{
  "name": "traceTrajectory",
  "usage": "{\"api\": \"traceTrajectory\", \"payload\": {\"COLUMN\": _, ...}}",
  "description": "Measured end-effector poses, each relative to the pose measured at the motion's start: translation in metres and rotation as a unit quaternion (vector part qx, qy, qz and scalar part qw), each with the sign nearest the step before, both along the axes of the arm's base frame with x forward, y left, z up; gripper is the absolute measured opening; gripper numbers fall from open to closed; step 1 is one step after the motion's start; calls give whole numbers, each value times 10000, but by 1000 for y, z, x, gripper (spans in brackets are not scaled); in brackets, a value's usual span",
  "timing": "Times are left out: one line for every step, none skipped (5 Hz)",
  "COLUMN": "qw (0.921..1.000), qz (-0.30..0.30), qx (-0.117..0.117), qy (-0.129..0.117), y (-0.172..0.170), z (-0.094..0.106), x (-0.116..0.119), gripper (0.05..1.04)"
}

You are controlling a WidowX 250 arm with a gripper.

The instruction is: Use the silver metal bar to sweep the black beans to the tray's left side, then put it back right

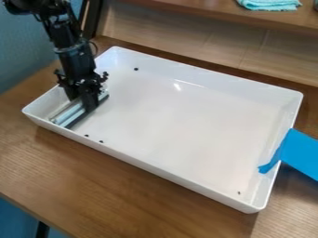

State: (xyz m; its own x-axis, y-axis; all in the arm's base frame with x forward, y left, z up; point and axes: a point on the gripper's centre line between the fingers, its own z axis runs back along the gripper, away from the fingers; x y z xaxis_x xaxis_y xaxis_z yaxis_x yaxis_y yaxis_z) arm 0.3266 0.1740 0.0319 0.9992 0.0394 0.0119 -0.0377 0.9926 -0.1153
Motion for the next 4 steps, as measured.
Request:
{"api": "traceTrajectory", "payload": {"qw": 10000, "qz": 45, "qx": -79, "qy": 31, "y": 10, "z": 3, "x": 4, "gripper": 393}}
{"api": "traceTrajectory", "payload": {"qw": 9996, "qz": 189, "qx": -223, "qy": 53, "y": 15, "z": 10, "x": 5, "gripper": 393}}
{"api": "traceTrajectory", "payload": {"qw": 9980, "qz": 286, "qx": -494, "qy": 288, "y": 3, "z": 17, "x": 3, "gripper": 393}}
{"api": "traceTrajectory", "payload": {"qw": 9953, "qz": 365, "qx": -776, "qy": 448, "y": -26, "z": 27, "x": 8, "gripper": 393}}
